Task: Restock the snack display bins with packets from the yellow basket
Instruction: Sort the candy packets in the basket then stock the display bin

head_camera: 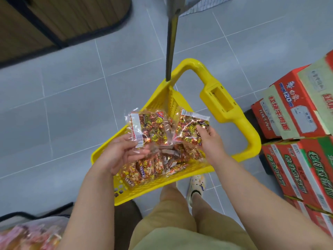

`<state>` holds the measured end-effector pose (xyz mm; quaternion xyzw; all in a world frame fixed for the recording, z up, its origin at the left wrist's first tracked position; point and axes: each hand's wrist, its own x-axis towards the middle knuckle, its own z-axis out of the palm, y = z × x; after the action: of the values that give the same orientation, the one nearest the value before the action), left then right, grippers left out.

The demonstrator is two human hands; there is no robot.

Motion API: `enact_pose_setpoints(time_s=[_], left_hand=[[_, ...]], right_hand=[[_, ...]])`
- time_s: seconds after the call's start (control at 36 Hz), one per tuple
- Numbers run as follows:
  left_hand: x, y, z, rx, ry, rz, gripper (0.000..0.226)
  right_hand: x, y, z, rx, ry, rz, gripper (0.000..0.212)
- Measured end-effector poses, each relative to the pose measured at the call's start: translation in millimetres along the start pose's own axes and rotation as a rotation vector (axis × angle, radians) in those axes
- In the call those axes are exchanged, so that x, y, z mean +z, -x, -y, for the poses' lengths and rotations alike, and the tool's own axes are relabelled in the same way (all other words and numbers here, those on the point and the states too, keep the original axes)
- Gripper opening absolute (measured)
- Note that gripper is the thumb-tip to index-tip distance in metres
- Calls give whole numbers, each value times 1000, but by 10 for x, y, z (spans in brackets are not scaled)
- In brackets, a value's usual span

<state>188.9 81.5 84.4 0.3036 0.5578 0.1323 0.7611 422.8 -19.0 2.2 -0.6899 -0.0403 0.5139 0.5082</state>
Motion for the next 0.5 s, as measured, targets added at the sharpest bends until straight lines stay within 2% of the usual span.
enact_pose_setpoints(time_s=[0.08, 0.14, 0.19, 0.25, 0.28, 0.31, 0.36, 0.39, 0.5], left_hand=[[-41, 20, -97, 49, -10, -45, 14], [-30, 30, -135, 67, 4, -18, 16], [57, 9, -137, 51, -13, 37, 16], [196, -51, -100, 12, -79, 72, 15], [261, -89, -74, -12, -106, 79, 13], [323, -124, -52, -37, -122, 76, 12], [414, -183, -16, -66, -136, 65, 9], [449, -204, -3, -72, -141, 70, 8], [581, -249, 43, -101, -215, 124, 10]], right_hand=[[-55, 16, -31, -24, 85, -50, 23], [-71, 32, -42, -39, 132, -6, 19], [-54, 58, -39, -21, 105, 83, 14], [-16, 73, -18, 9, 91, 143, 26], [-3, 73, -10, 24, 77, 153, 34], [14, 79, 11, 33, 49, 153, 33], [33, 107, 64, 32, 4, 139, 19], [40, 115, 88, 44, -17, 136, 18], [69, 119, 166, 100, -45, 149, 36]])
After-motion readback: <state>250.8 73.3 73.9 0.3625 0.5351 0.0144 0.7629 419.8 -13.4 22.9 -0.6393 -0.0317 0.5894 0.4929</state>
